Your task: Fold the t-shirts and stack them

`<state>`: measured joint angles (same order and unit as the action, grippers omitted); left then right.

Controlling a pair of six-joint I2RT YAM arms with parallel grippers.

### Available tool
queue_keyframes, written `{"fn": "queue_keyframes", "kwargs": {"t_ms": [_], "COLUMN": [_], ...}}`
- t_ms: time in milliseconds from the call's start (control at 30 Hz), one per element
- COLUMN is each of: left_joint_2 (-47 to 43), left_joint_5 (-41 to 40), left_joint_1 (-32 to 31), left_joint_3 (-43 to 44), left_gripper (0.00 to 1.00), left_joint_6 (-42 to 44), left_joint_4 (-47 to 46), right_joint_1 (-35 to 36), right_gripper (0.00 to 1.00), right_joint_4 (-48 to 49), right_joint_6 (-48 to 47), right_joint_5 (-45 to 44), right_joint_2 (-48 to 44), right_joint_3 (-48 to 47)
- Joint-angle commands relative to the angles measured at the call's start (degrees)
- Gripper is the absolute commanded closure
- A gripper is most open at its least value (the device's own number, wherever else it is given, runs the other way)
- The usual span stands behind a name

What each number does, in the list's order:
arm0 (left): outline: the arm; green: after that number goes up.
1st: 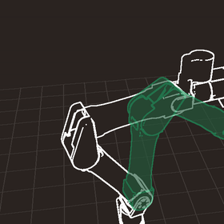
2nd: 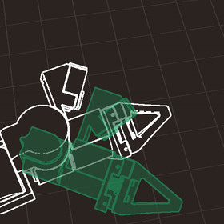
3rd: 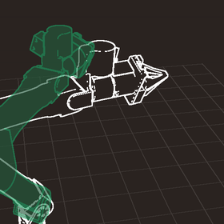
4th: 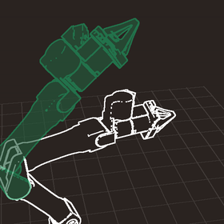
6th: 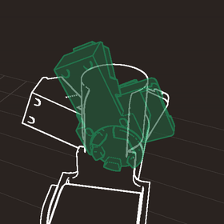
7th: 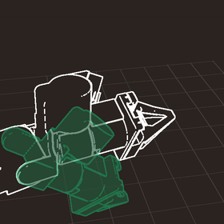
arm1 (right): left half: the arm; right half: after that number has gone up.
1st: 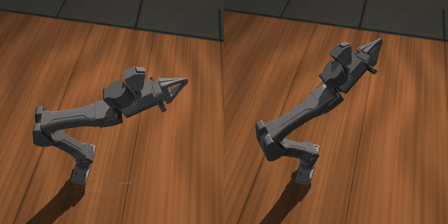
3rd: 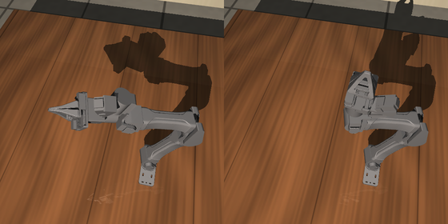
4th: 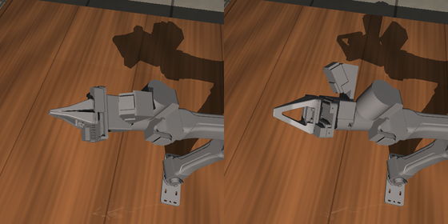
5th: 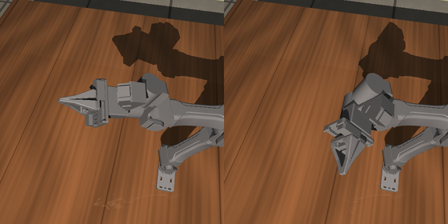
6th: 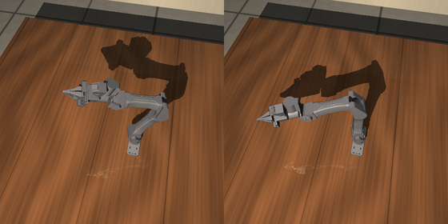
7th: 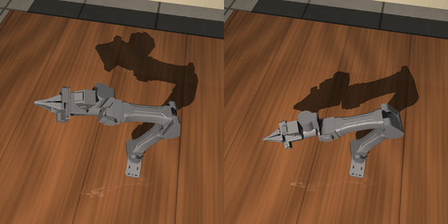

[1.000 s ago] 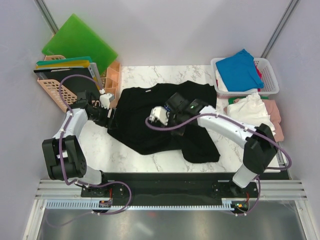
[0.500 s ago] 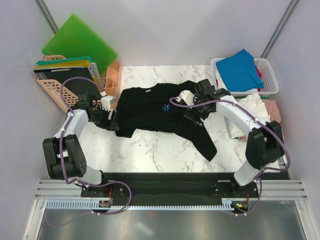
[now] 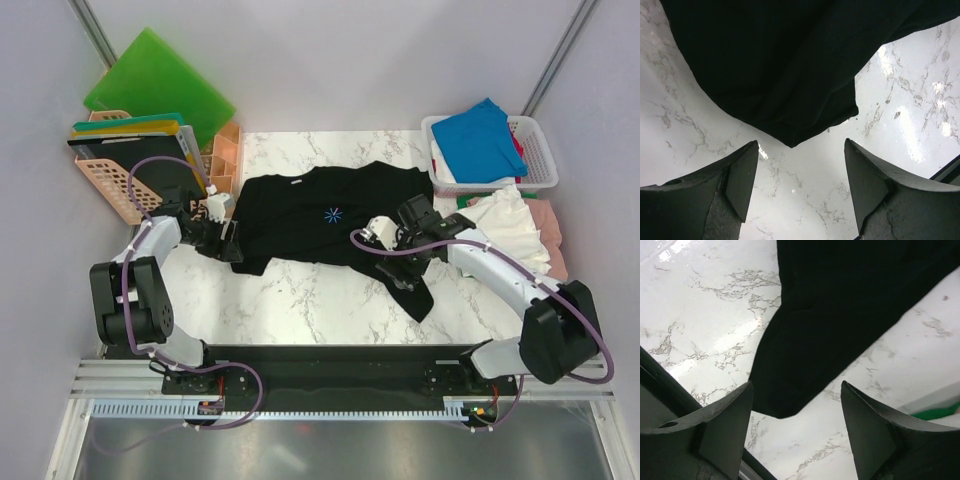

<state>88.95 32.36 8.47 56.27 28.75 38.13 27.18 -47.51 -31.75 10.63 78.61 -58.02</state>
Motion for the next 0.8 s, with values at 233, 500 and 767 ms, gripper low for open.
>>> {"fn": "queue_keyframes", "kwargs": {"t_ms": [233,500,767], "left_joint_2": [-1.23,-4.31,-4.66], "left_joint_5": [1.83,-0.27,0.25], "left_joint_1": [-0.82,-0.74,-0.82], "left_joint_3": [0.16,-1.43,-2.22], "left_gripper": [0.24,0.24,0.24], "left_joint_6": [-1.59,-0.02,0.60], "left_joint_4": [-2.80,-2.53,-2.45], "right_joint_1": [4.37,4.81,4.81], "right_gripper": [0.26,0.29,1.00], "right_joint_4": [14.89,18.06,18.42], "right_joint_6": [9.60,10.13,10.21], "right_joint_5": [1.50,0.44,-3.33], "right_joint_2": [9.71,19.65,17.73], "right_joint_3": [-4.46,-7.19,-6.23]}}
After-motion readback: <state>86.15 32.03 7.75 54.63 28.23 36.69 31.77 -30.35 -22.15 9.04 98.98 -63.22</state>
